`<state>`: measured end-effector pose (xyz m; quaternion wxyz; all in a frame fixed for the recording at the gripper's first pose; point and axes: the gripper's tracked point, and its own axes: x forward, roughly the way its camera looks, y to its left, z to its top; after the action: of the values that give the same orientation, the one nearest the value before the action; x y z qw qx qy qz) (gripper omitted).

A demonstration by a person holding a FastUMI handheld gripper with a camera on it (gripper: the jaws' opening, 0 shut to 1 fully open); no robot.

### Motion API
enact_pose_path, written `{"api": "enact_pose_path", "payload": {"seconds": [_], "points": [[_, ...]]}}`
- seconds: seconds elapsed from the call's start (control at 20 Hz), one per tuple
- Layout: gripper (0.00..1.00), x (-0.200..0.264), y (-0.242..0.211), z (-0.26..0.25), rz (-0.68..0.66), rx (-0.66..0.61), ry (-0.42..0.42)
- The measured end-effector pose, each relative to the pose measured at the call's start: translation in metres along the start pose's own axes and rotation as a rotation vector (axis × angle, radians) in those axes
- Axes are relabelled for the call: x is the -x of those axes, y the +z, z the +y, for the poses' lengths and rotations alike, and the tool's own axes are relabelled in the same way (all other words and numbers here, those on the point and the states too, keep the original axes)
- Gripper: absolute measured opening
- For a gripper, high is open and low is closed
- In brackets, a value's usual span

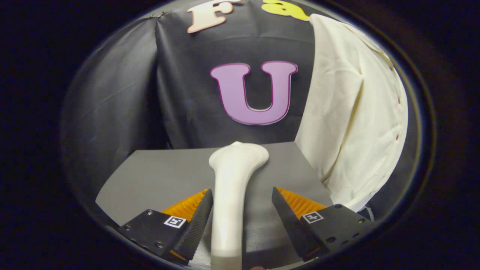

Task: Iron the clothes twice with a garment steamer, once on the left side and once on the right side.

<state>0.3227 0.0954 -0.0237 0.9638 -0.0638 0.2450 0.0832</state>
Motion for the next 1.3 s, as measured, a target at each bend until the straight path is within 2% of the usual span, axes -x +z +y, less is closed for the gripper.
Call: {"api": "enact_pose_path", "payload": {"seconds": [0.05,0.15,0.2,0.25,0.4,0.5,0.8,1.0,1.1,1.3], "points": [[0.97,0.0,-0.005,0.002,0.039,0.012,-0.004],[0.91,-0.006,-0.005,0.006,0.058,0.044,0.001],[0.83,-0.008,-0.006,0.016,0.073,0.054,0.029],[0.76,-0.015,-0.009,0.018,0.078,0.063,0.024],[0.53,0.001,0.001,0.034,0.025,-0.006,0.151],[0.37,0.003,0.012,0.028,-0.047,0.03,0.136],[0.34,0.023,0.03,0.027,-0.179,0.048,0.156],[0.33,0.064,0.031,0.007,-0.259,-0.026,0.144],[0.32,0.087,0.027,-0.006,-0.28,-0.087,0.167],[0.32,0.13,0.042,-0.06,-0.372,-0.095,0.07]]}}
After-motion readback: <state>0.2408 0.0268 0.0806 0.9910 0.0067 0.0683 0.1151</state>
